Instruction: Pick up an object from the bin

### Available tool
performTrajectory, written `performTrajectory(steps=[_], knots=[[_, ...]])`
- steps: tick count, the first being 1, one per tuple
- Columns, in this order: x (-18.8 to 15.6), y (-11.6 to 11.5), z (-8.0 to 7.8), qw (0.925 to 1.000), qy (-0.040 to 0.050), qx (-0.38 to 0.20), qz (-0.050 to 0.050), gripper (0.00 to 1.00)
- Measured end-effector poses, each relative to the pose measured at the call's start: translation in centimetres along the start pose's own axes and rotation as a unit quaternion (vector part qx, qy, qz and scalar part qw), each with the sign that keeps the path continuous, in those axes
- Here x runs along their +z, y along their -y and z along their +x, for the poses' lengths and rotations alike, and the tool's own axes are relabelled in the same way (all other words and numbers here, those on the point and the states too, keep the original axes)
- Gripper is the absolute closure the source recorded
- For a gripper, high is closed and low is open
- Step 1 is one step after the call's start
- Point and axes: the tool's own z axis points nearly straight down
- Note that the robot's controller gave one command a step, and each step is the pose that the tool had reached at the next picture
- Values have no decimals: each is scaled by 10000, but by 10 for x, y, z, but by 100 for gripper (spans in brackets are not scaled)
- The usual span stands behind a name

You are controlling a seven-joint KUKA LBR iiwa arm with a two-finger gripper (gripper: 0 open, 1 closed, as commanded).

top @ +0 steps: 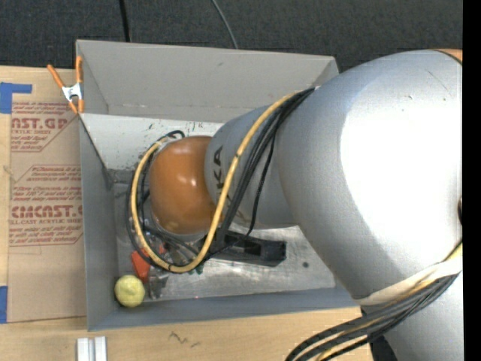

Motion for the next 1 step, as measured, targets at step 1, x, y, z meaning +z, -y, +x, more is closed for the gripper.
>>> performTrajectory(steps=[1], knots=[[-181,3,6,9998,-22,-204,13,100]])
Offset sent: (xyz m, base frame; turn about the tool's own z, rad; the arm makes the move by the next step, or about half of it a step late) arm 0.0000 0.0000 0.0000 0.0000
